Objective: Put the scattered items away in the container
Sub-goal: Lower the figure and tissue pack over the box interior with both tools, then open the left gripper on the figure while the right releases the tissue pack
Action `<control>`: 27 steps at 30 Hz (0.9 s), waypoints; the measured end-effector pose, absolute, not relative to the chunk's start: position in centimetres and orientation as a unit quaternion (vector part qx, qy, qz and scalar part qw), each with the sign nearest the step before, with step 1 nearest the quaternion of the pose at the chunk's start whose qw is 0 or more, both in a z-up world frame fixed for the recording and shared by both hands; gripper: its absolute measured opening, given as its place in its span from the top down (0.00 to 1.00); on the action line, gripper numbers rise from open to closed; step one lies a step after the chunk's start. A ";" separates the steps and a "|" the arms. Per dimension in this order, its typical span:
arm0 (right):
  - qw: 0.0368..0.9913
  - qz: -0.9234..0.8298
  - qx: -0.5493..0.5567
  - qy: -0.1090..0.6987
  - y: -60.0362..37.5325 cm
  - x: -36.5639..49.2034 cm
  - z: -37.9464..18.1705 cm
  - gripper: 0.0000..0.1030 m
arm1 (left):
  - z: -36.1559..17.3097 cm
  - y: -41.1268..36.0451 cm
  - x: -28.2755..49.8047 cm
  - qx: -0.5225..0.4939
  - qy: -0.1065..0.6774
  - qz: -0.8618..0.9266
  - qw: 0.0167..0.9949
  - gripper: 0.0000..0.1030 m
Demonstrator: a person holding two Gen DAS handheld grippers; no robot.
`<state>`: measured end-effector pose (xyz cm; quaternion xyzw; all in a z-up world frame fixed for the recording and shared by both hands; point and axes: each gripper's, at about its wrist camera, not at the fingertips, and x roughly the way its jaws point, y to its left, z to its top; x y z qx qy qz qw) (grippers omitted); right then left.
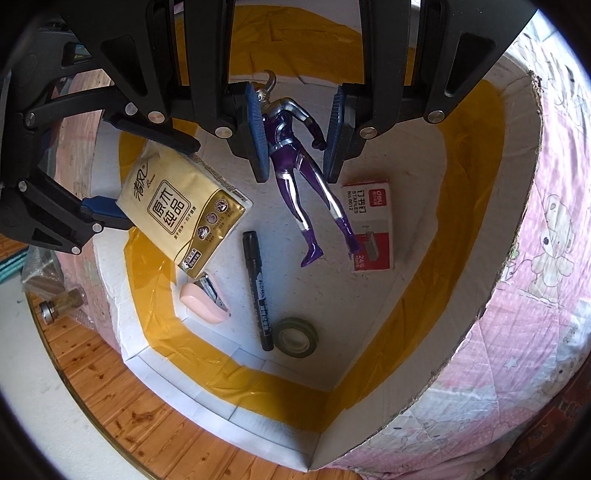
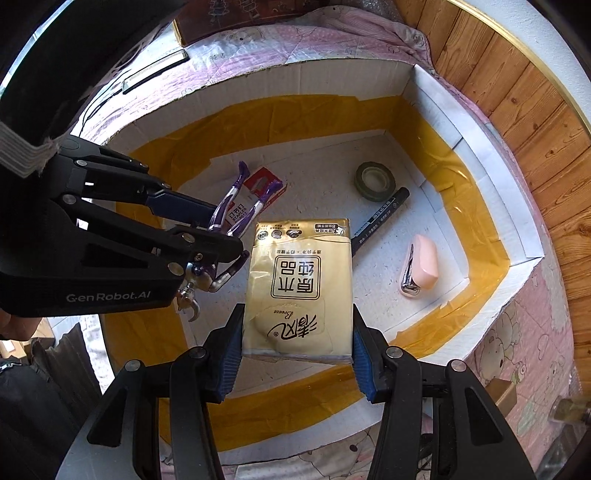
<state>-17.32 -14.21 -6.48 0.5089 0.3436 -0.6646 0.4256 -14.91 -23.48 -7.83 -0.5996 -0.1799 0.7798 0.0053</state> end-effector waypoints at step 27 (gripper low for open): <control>0.412 -0.619 0.544 0.388 -15.1 -16.9 -10.1 0.48 | -10.1 -23.1 -16.2 -0.655 -0.206 0.726 0.036 0.62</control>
